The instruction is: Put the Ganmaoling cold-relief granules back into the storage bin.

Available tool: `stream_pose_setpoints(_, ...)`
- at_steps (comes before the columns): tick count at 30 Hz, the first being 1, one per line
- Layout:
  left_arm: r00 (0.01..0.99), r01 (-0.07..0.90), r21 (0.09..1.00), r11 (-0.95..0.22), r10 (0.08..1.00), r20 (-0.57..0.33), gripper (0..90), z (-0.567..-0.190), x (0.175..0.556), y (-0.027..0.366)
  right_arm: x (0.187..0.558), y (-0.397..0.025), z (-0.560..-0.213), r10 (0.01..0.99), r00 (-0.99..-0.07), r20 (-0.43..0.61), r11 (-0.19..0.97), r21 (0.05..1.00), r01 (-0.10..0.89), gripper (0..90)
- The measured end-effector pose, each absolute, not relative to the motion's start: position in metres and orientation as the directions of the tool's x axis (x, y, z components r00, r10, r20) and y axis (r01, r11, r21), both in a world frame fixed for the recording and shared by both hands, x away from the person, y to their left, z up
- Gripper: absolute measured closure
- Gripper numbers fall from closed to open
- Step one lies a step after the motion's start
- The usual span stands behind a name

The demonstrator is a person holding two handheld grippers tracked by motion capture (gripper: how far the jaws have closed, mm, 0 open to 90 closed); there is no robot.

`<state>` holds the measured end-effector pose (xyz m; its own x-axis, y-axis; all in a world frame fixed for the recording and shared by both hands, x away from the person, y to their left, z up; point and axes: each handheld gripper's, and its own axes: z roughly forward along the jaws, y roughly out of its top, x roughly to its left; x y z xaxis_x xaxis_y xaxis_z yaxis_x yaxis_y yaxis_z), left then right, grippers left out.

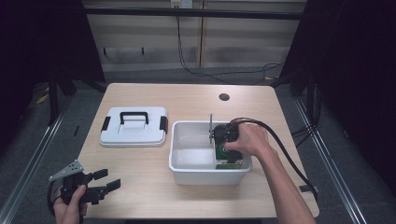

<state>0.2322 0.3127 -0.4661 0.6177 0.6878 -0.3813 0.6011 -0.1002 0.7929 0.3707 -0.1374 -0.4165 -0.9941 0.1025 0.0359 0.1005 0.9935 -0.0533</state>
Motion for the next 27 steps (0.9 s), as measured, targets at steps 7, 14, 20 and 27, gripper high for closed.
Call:
stream_pose_setpoints(7, 0.618, 0.601, 0.793, -0.101, 0.687, -0.382, 16.3, -0.466, 0.232, 0.313, 0.37, -0.137, -0.417, 0.114, -0.993, 0.034, 0.992, -0.061, 0.111, 13.2)
stream_pose_setpoints(14, 0.616, 0.602, 0.793, -0.096, 0.687, -0.385, 16.3, -0.466, 0.232, 0.312, 0.37, -0.137, -0.418, 0.111, -0.993, 0.039, 0.992, -0.063, 0.109, 12.4)
stream_pose_setpoints(20, 0.614, 0.603, 0.792, -0.094, 0.688, -0.386, 16.4, -0.466, 0.232, 0.313, 0.368, -0.141, -0.418, 0.105, -0.994, 0.036, 0.994, -0.019, 0.104, 10.8)
stream_pose_setpoints(27, 0.618, 0.603, 0.791, -0.101, 0.687, -0.383, 16.3, -0.466, 0.232, 0.313, 0.367, -0.146, -0.412, 0.125, -0.992, 0.032, 0.991, 0.052, 0.127, 9.5)
